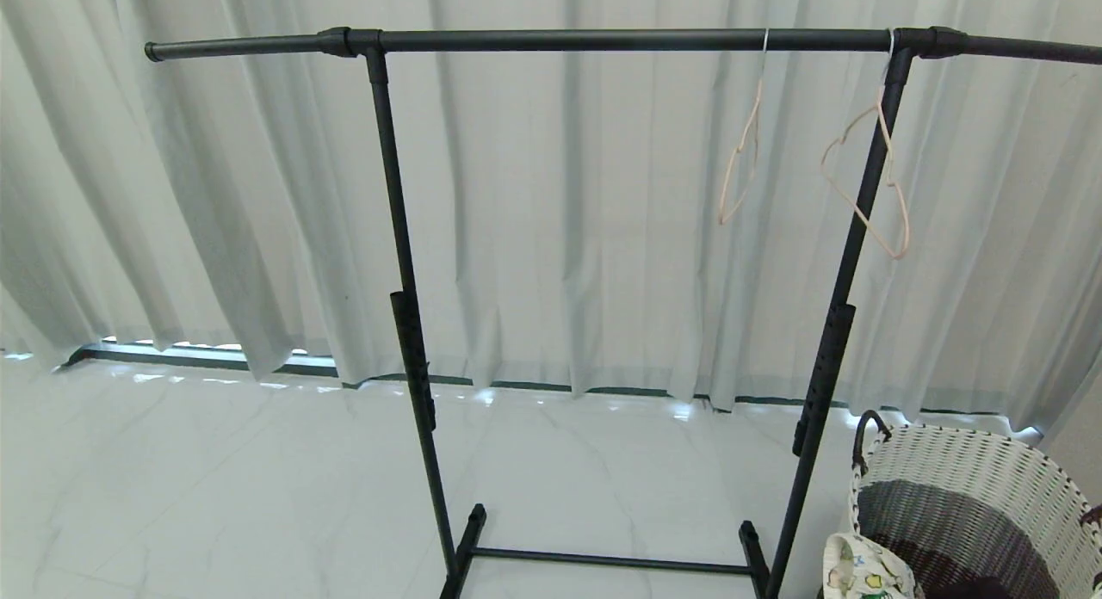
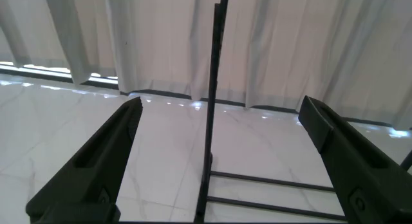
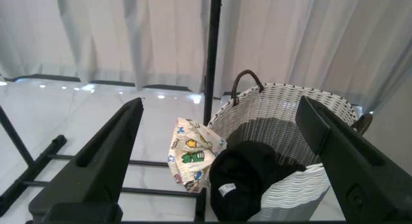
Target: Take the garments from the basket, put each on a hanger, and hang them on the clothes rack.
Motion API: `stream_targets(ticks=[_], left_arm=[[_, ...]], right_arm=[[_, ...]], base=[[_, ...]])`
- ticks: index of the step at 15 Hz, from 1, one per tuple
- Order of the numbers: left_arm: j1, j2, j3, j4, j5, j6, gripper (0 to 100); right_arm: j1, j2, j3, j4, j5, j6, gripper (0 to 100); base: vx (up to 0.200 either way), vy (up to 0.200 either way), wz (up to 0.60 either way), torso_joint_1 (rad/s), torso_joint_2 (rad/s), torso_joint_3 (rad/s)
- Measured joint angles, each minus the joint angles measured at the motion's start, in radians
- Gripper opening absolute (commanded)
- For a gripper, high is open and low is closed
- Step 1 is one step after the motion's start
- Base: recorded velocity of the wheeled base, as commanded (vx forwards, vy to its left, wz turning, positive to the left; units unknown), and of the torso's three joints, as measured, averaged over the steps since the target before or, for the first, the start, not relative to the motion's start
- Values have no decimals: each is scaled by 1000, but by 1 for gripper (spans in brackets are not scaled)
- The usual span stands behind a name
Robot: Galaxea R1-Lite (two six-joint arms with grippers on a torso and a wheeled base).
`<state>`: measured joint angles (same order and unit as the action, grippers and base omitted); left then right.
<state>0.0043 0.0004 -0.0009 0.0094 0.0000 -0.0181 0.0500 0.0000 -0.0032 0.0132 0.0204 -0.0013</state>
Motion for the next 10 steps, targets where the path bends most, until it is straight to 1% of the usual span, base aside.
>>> stream_targets(ticks=[4,10], left_arm=[[0,0,0,0,0,0,100],[-1,0,0,0,0,-4,100]], right_arm=[[0,0,0,0,0,-1,100],[-1,0,0,0,-2,36,100]], base=[[0,-200,0,-1,2,2],[0,0,0,0,0,0]])
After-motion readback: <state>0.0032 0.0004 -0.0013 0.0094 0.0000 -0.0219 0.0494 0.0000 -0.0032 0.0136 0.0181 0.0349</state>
